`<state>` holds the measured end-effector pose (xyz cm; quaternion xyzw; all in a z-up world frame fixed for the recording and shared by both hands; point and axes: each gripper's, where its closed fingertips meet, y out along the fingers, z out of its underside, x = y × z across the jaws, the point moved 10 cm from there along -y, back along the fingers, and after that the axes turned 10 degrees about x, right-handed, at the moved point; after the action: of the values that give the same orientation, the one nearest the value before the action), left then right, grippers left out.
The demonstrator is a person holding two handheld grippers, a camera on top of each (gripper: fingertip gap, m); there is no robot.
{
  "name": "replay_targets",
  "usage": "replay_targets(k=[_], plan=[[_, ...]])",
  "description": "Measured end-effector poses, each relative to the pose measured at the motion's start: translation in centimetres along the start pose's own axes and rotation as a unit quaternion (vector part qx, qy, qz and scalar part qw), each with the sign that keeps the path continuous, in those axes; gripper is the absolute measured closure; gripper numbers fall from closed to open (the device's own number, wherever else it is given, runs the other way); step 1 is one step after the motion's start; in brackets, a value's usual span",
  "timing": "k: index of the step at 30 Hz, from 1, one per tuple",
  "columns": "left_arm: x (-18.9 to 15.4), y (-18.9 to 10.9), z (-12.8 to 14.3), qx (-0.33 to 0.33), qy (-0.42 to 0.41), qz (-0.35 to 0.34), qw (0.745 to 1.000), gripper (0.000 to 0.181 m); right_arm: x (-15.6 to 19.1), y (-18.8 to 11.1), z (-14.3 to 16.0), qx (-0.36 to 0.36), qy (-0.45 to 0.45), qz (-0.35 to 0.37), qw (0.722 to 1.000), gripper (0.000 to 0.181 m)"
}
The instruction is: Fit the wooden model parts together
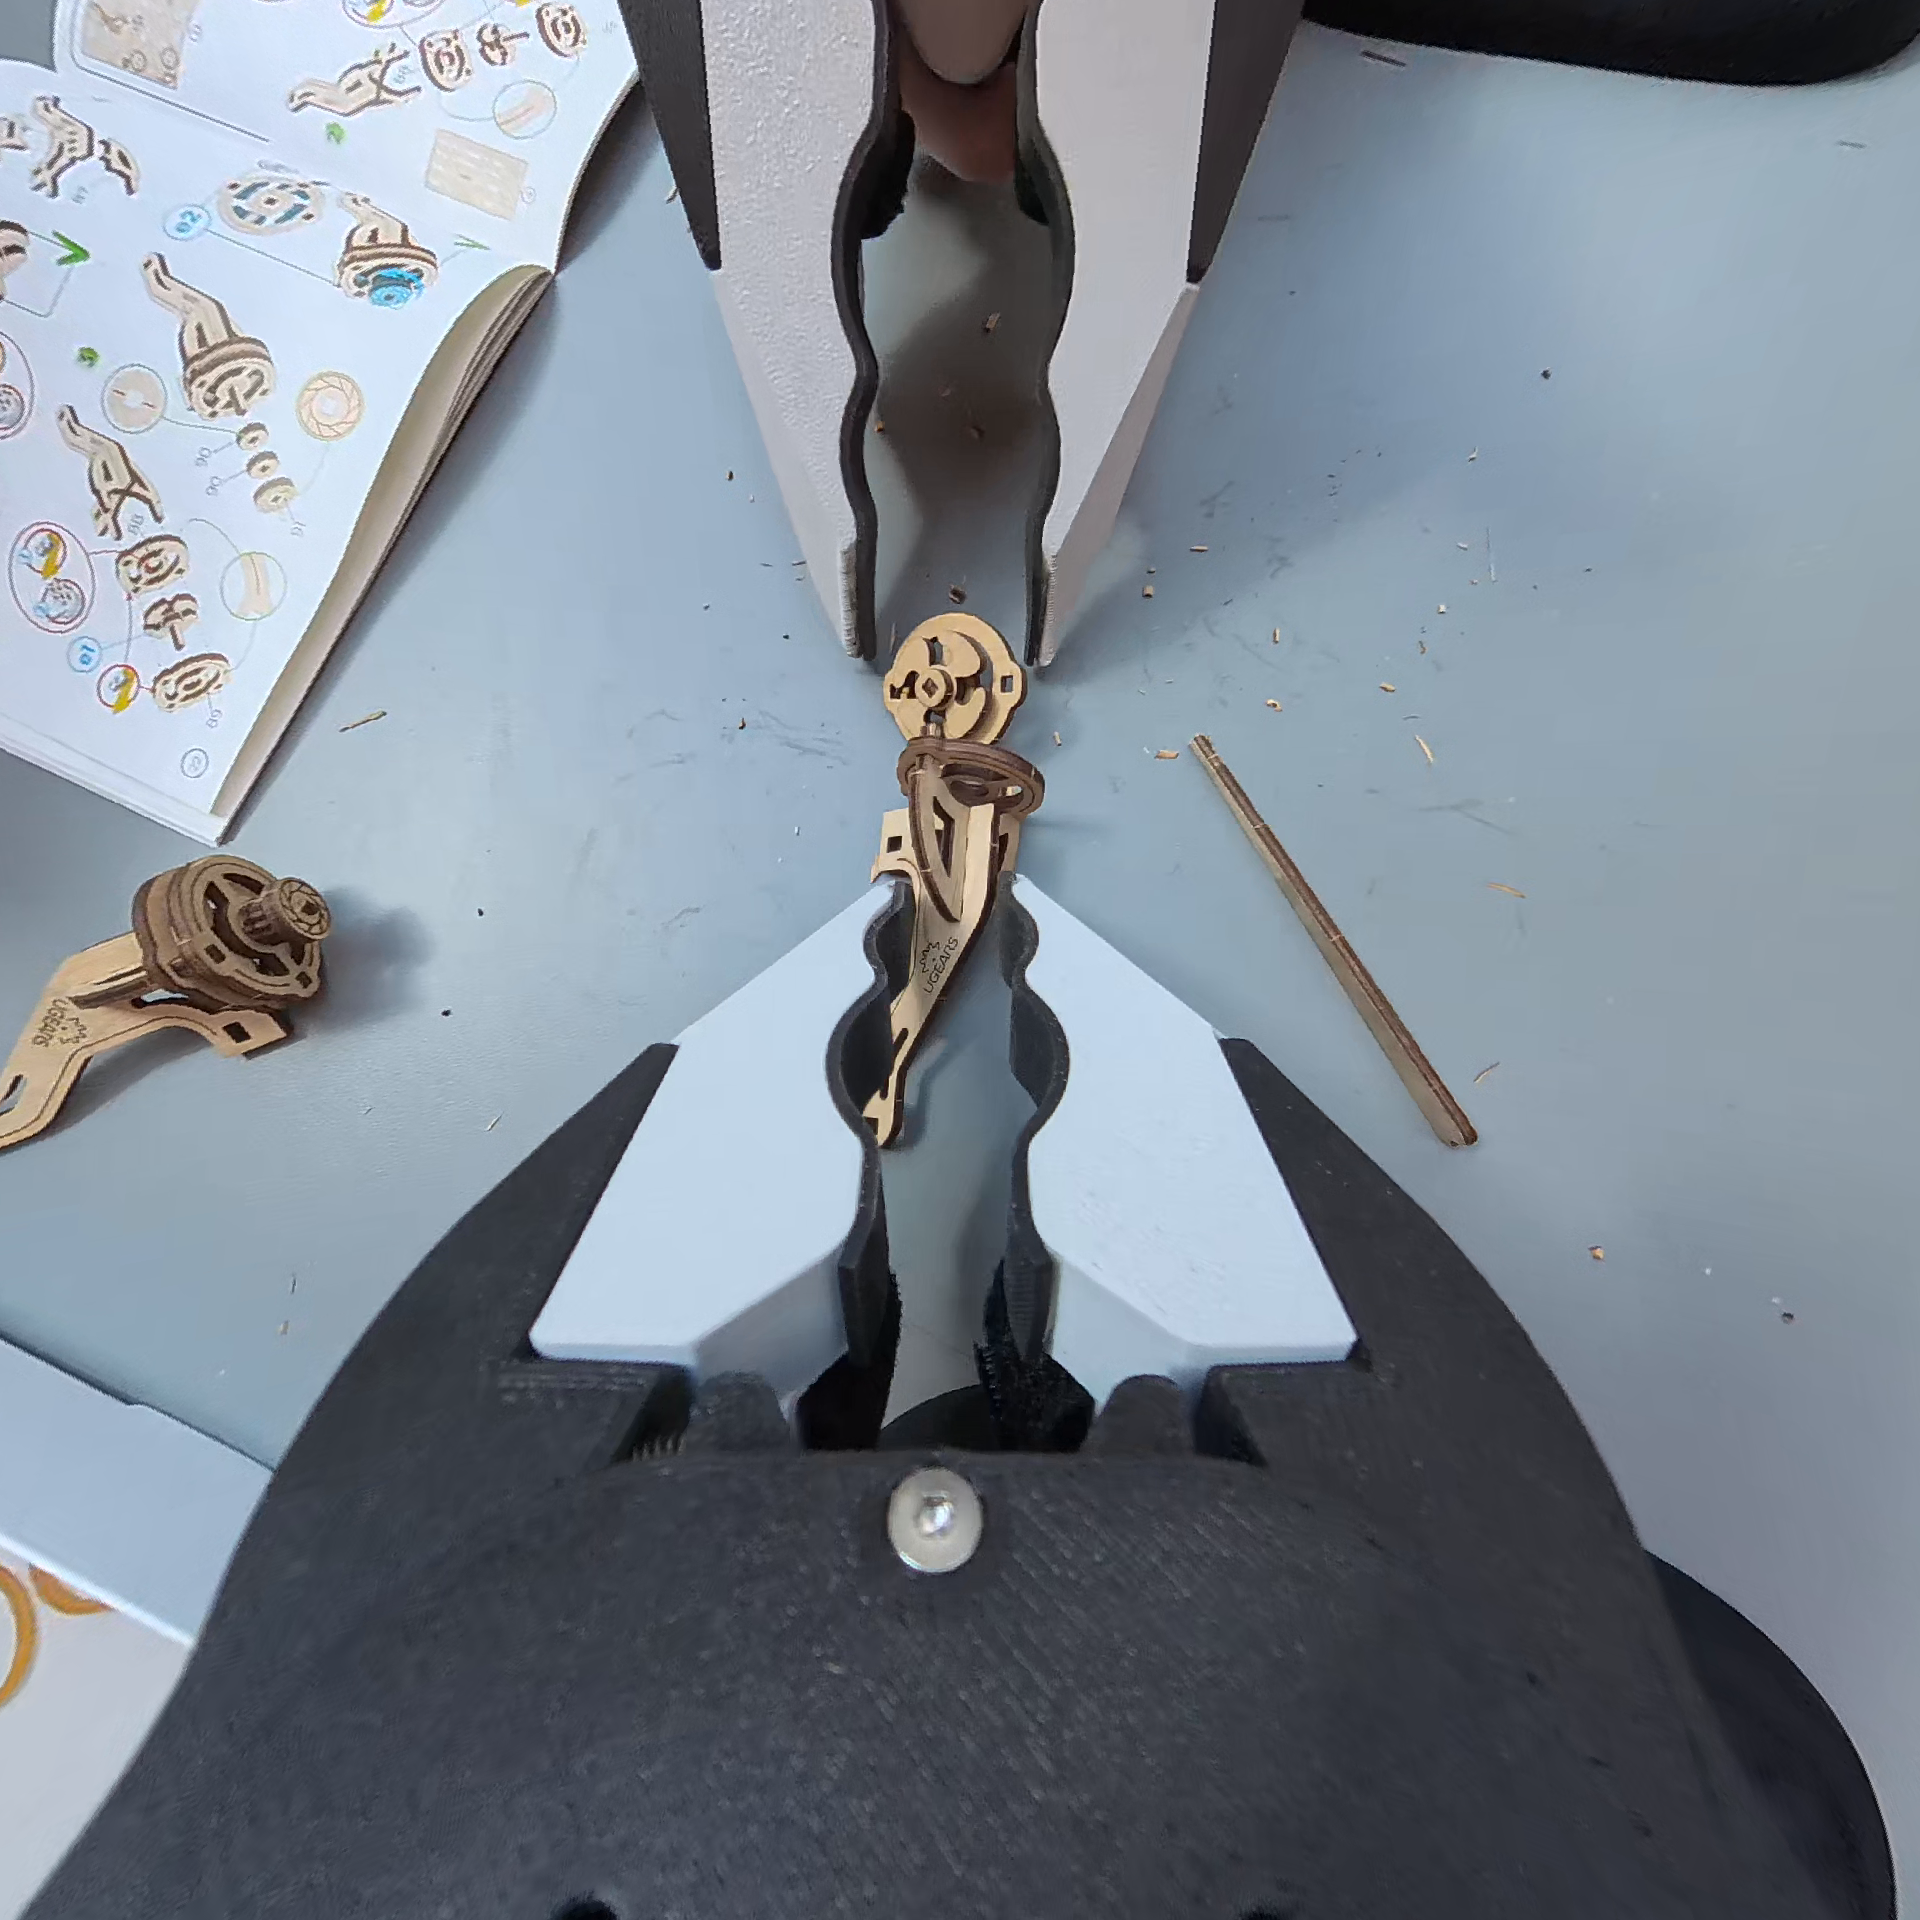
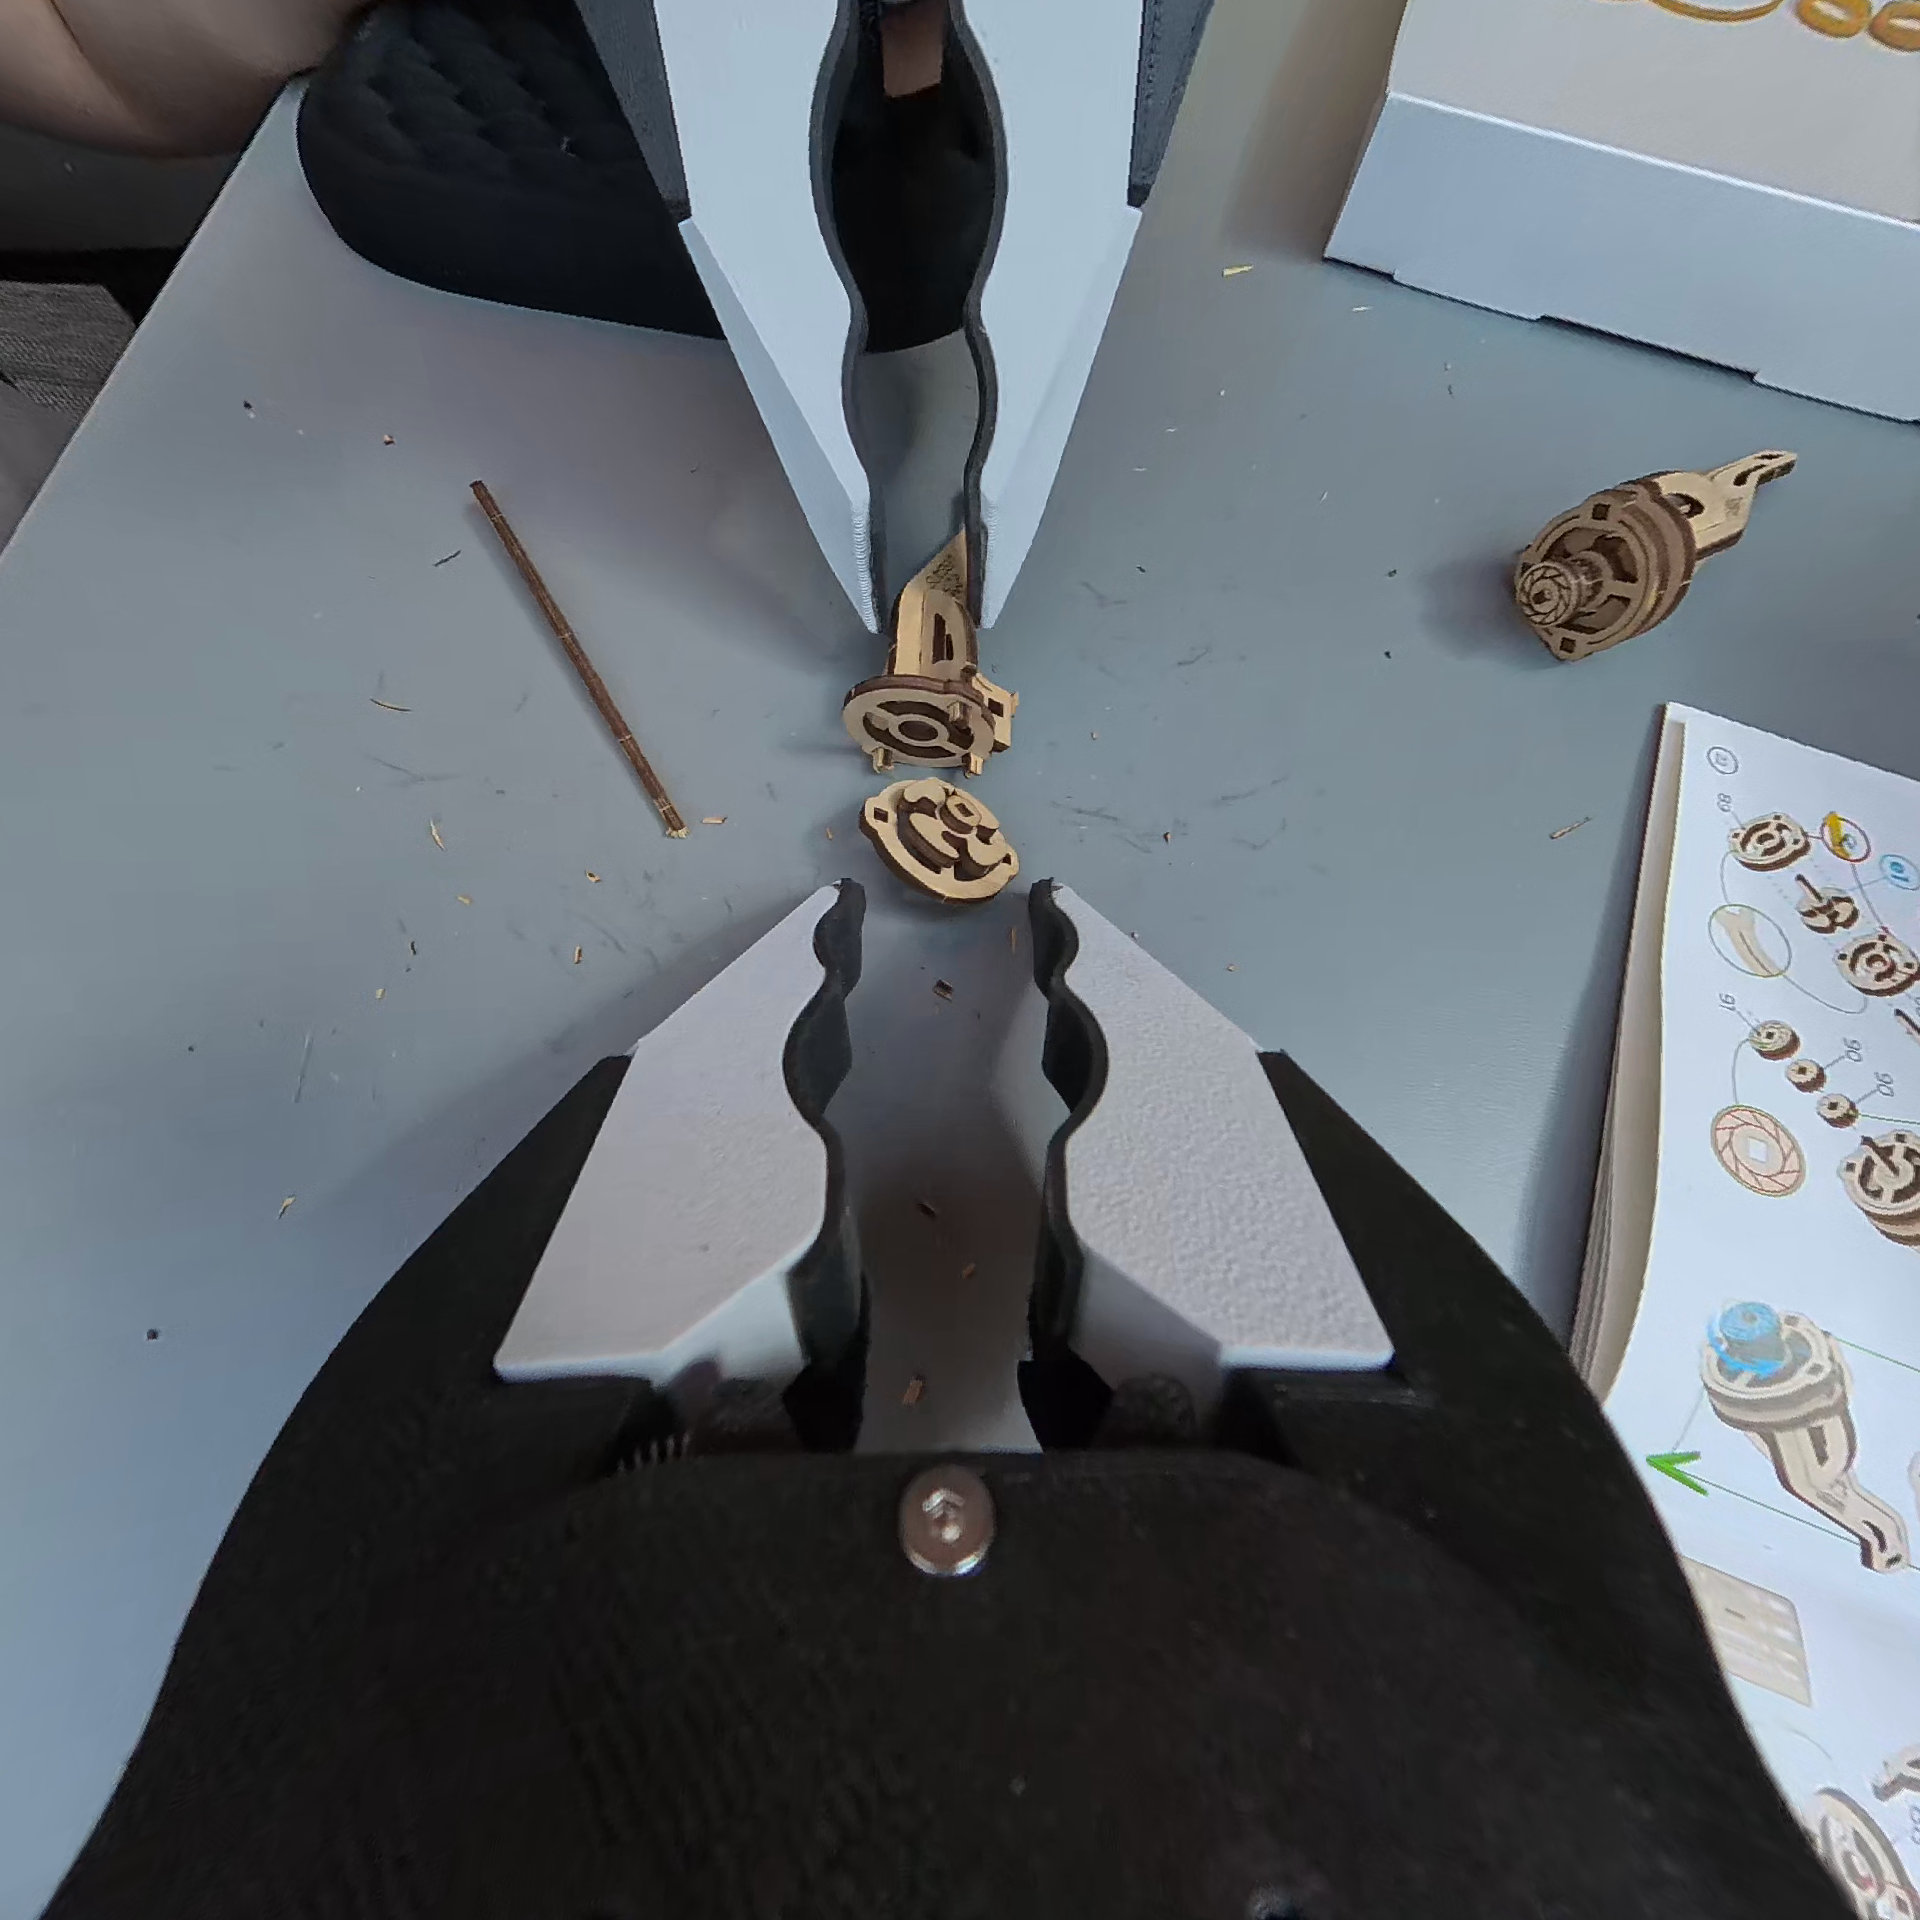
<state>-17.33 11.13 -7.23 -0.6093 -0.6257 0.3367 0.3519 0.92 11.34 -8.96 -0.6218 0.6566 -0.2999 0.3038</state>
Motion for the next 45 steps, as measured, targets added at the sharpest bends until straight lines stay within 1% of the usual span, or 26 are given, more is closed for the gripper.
replay_targets(k=[1, 11, 16, 18, 24, 26, 28, 30, 33, 36, 40, 42, 45], plan=[[0.0, 0.0, 0.0, 0.002, -0.001, -0.001, 1.000, 0.170, 0.0, 0.1, 0.0, 0.004, 0.000, 0.001, 1.000, 0.150], [0.8, -0.1, 0.4, -0.016, -0.025, 0.027, 0.999, 0.171, -0.1, 0.2, -0.4, -0.011, 0.007, 0.004, 1.000, 0.162], [1.2, -0.2, 0.5, -0.018, -0.044, 0.035, 0.998, 0.172, 0.0, 0.2, -0.5, -0.010, -0.007, 0.016, 1.000, 0.163], [1.3, -0.2, 0.5, -0.020, -0.046, 0.034, 0.998, 0.172, 0.1, 0.2, -0.5, -0.008, -0.018, 0.024, 1.000, 0.166], [1.7, -0.3, 0.7, -0.018, -0.051, 0.011, 0.998, 0.171, 0.3, 0.4, -0.5, 0.002, -0.042, 0.038, 0.998, 0.166], [1.8, -0.3, 0.8, -0.021, -0.055, 0.015, 0.998, 0.171, 0.3, 0.3, -0.6, -0.003, -0.052, 0.053, 0.997, 0.158], [1.8, -0.3, 0.8, -0.022, -0.056, 0.017, 0.998, 0.171, 0.4, 0.0, -0.7, -0.009, -0.076, 0.074, 0.994, 0.156], [1.8, -0.3, 0.8, -0.022, -0.054, 0.016, 0.998, 0.171, 0.9, -0.3, -0.9, -0.012, -0.126, 0.102, 0.987, 0.157], [1.7, -0.3, 0.9, -0.021, -0.049, 0.016, 0.998, 0.171, 1.9, -0.5, -1.1, 0.007, -0.216, 0.166, 0.962, 0.157], [1.8, -0.3, 0.9, -0.023, -0.053, 0.019, 0.998, 0.171, 2.8, -0.3, -1.5, 0.017, -0.267, 0.185, 0.946, 0.161], [1.9, -0.4, 1.0, -0.024, -0.054, 0.021, 0.998, 0.171, 3.2, 0.6, -1.5, 0.047, -0.282, 0.186, 0.940, 0.168], [1.9, -0.4, 1.0, -0.023, -0.053, 0.021, 0.998, 0.171, 3.1, 0.5, -1.6, 0.046, -0.282, 0.196, 0.938, 0.175], [1.9, -0.3, 1.1, -0.025, -0.050, 0.025, 0.998, 0.170, 2.8, 0.3, -1.7, 0.031, -0.251, 0.176, 0.951, 0.177]])
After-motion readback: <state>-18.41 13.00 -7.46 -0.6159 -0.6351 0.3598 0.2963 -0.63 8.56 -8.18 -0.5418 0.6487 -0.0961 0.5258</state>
